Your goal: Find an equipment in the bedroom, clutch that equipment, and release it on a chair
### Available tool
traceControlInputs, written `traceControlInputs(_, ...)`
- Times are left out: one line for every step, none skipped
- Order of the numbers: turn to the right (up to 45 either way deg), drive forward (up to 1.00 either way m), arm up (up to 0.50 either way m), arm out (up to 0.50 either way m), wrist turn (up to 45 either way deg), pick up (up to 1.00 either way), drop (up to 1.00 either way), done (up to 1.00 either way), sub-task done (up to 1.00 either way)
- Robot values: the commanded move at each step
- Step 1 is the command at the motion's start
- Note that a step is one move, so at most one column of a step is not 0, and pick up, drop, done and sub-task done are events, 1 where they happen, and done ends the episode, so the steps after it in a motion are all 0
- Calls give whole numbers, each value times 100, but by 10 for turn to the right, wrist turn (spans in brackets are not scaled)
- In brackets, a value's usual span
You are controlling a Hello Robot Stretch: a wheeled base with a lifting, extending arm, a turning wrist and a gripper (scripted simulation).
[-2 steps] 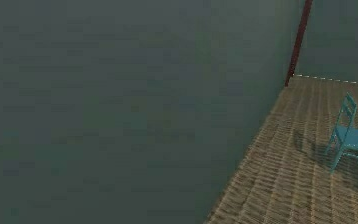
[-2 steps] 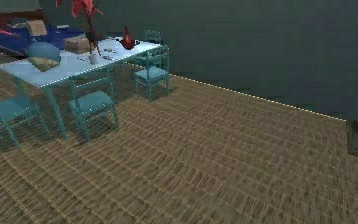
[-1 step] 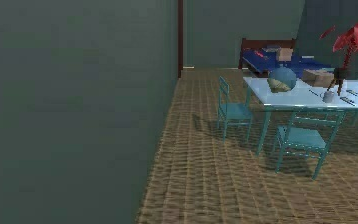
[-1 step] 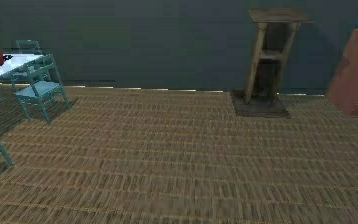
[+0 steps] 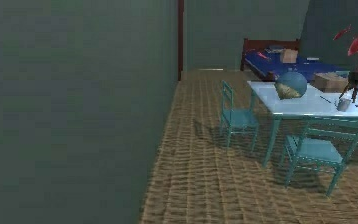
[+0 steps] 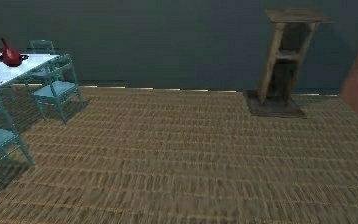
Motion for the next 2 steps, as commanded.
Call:
traceControlInputs(30,0,0,0,0,0,0,0,0)
traceControlInputs(0,100,0,0,0,0,0,0,0)
